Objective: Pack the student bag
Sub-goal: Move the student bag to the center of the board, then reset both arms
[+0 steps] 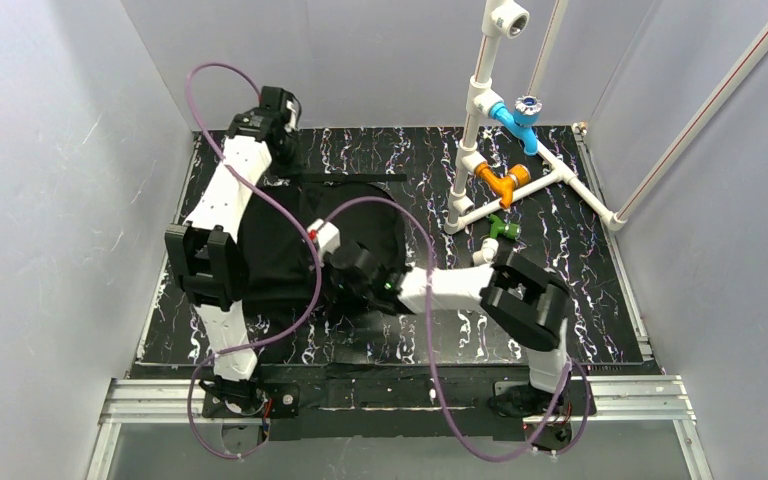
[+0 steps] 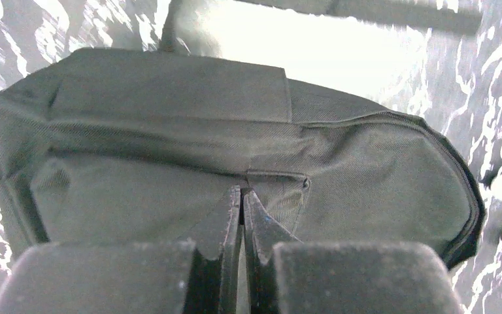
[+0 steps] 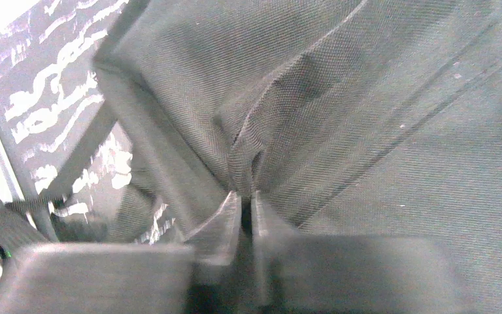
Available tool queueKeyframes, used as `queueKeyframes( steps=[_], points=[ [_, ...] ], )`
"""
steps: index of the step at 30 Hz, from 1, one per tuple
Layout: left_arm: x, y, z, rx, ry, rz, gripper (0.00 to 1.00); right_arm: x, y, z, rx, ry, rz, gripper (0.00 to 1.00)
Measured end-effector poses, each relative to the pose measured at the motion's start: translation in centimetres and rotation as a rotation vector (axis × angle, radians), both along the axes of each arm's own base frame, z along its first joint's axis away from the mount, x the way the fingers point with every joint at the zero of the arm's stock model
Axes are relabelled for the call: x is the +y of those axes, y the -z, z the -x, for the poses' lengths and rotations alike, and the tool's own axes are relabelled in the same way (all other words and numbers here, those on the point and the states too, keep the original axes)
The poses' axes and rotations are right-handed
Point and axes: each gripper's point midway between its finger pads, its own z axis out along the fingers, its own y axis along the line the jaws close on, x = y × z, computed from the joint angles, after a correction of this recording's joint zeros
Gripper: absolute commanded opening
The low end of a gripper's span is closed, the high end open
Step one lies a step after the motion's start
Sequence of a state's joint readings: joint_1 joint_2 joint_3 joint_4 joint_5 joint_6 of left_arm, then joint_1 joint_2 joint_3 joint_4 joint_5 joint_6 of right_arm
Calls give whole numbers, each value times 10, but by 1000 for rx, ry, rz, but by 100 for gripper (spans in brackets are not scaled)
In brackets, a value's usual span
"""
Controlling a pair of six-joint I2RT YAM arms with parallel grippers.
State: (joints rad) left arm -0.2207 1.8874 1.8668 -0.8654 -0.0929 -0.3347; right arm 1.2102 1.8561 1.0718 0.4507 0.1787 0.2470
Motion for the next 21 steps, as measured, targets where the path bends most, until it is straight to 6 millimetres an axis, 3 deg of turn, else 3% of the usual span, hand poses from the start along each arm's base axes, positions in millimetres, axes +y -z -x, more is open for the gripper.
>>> queueKeyframes(
  steps=[1, 2, 3, 4, 6, 8, 11, 14, 17, 21],
  points=[
    [8, -8, -12, -20, -13, -4, 6, 10, -4, -12, 4, 5, -4, 49],
    [17, -14, -21, -34, -28, -8, 12, 22, -10, -25, 12, 5, -8, 60],
    [24, -19, -30, -43, -41, -10, 47, 36, -14, -32, 24, -14, -12, 83],
    [46, -39, -60, -118, -91, -5, 58, 61, -23, -38, 34, -68, -8, 86],
    [63, -48, -61, -127, -117, 0, 70, 61, -22, -30, 83, -96, 43, 91],
    [77, -56, -52, -126, -145, -1, 89, 56, -26, -26, 118, -111, 76, 94],
    [83, -64, -32, -113, -154, 6, 98, 31, -35, -23, 164, -101, 137, 99],
    [71, -84, -11, -130, -123, 53, 98, -11, -66, -41, 137, -31, 192, 98],
    [53, -124, 11, -209, -61, 141, 98, -51, -121, -58, 58, 63, 182, 98],
    [29, -207, 50, -439, 38, 268, 98, -96, -228, -62, -109, 176, 70, 98]
  ],
)
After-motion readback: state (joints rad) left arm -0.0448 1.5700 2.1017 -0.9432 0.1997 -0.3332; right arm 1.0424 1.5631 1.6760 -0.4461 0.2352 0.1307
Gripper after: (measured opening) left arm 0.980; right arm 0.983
